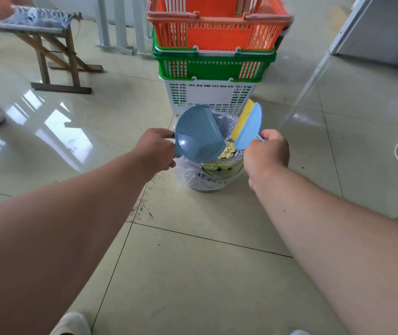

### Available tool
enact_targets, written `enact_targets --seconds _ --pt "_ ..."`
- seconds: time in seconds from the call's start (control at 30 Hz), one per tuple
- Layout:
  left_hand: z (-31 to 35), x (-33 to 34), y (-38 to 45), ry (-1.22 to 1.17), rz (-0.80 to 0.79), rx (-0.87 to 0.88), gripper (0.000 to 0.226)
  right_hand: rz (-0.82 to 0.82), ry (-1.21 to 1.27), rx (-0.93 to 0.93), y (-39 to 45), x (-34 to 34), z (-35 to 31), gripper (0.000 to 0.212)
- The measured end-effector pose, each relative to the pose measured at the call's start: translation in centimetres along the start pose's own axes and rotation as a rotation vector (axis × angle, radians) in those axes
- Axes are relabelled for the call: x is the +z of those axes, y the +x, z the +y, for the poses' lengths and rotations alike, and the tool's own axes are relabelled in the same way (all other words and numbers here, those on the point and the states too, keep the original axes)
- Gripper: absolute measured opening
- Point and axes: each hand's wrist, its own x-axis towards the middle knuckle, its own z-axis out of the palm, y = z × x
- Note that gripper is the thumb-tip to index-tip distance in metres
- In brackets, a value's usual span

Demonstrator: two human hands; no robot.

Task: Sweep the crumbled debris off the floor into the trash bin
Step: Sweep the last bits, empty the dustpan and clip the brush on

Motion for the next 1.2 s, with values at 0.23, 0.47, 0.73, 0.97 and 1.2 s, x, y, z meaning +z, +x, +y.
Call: enact_targets --seconds 0.23,0.47,0.73,0.97,1.2 --pt "3.2 0.6 -6.1 -0.284 -0.186 -0.161 0.027 -0.09 -0.056 -0.259 -4.2 -3.7 -2.3 0.019" --pt "5.6 1.0 -14.2 -0.398 -0.247 -0.145 0.018 -0.112 -0.335 -0.615 -9.8 -10.6 -4.0 0.018" --pt "6.5 2.5 -24.2 -0.592 -0.426 -0.188 0.04 -0.274 -0.541 -0.863 -14.5 -15.6 -4.2 0.026" --pt "5.8 4.6 -27.9 -0.654 -0.403 -0.165 0.037 -0.352 -0.631 -0.937 -17.6 -18.4 -3.2 0.021" --pt "5.7 6.3 -30.0 -0.679 -0.427 -0.103 0.027 -0.3 -0.595 -0.79 -18.8 -20.7 -3.1 0.036"
